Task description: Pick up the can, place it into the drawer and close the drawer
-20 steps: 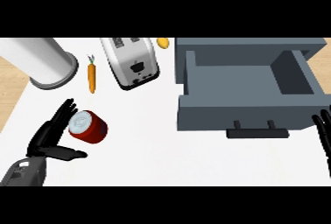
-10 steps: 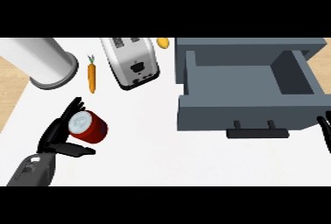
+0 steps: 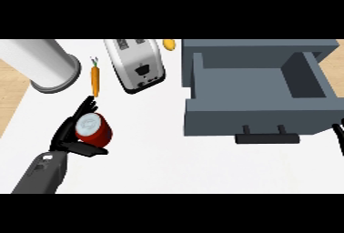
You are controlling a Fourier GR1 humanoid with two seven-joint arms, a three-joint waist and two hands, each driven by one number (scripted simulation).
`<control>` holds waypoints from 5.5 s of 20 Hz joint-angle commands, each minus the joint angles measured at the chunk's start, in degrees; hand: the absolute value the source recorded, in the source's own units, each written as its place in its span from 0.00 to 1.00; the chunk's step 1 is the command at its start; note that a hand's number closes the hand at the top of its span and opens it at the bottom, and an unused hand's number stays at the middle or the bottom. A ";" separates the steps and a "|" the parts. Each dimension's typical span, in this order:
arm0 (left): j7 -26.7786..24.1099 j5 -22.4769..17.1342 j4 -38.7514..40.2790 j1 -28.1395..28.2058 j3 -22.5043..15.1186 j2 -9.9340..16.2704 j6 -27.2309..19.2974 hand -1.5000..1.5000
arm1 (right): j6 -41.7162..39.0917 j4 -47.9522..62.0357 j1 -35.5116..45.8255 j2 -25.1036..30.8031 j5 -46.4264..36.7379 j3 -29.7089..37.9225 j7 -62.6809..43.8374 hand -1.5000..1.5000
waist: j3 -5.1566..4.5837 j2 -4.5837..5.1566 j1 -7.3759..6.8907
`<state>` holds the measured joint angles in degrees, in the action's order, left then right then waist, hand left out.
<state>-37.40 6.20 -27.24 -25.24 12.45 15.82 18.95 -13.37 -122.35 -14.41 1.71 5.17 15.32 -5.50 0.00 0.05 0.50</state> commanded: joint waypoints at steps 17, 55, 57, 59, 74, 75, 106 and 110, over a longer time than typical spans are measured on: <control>9.16 -6.14 -12.26 -0.65 -1.41 -3.77 7.24 1.00 | -0.30 -1.98 -4.14 -1.69 0.12 -0.16 2.37 0.00 | 0.04 -0.22 -0.47; 51.22 -5.43 -52.77 -16.33 -26.50 -15.81 -41.49 1.00 | 0.70 -3.04 -2.48 0.35 1.74 2.77 0.79 0.00 | 0.02 -0.11 0.11; 53.47 -5.97 -44.71 -27.20 -24.19 -15.81 -43.61 1.00 | 0.97 -3.89 -2.28 -0.82 1.87 1.15 0.22 0.00 | 0.03 0.01 0.73; 51.25 -6.98 -39.86 -30.44 -22.78 -15.81 -43.12 1.00 | -0.46 -3.05 -3.20 -0.23 4.15 3.14 1.51 0.00 | 0.04 0.08 0.91; 52.01 -17.87 -18.93 -52.89 -28.59 -15.82 -52.97 1.00 | 0.48 -2.30 -0.23 -0.92 0.87 0.58 -0.46 0.00 | 0.08 0.37 2.16; 50.52 -17.87 -15.61 -53.85 -26.87 -15.82 -51.06 1.00 | 0.70 -1.53 1.95 0.65 1.50 1.52 -2.13 0.00 | 0.08 0.48 1.97; 36.74 -33.95 6.13 -59.65 -43.92 -15.82 -55.20 1.00 | 3.36 2.42 8.50 -0.52 -1.91 -1.55 -1.25 0.00 | 0.17 1.61 5.52; 36.20 -33.93 6.13 -57.85 -47.30 -15.81 -57.75 1.00 | 1.30 1.26 5.90 0.45 -0.59 -0.87 -0.61 0.00 | 0.20 1.48 6.26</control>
<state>-0.31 -27.48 -21.90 -84.03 -32.64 0.00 -37.44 -11.43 -121.39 -7.82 2.03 4.27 14.20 -7.19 0.18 1.55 6.54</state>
